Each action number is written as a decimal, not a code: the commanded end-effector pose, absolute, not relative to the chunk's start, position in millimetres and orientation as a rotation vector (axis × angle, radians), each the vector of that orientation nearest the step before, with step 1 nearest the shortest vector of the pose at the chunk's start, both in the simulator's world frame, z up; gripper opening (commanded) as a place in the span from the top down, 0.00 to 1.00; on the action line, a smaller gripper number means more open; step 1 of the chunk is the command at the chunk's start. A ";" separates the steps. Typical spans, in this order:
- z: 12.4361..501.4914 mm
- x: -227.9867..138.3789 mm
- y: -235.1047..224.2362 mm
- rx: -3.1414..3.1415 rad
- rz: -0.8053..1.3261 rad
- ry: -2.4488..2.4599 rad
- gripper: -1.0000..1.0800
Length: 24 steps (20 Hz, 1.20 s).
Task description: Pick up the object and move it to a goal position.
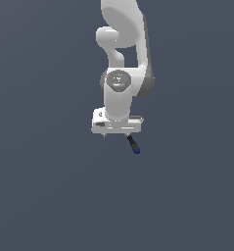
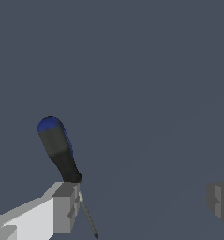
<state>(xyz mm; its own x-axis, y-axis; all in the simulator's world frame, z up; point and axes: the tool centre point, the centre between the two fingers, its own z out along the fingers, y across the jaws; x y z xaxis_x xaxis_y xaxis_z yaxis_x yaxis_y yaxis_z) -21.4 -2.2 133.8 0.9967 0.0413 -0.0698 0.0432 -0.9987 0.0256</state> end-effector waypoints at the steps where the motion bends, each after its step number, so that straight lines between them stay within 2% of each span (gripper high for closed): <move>1: 133.8 -21.4 -2.3 3.112 -0.108 0.066 0.04; 11: 130.4 -23.1 -42.0 3.104 -0.131 -0.016 0.04; 24: 109.6 -35.9 -8.1 3.109 -0.095 0.162 0.04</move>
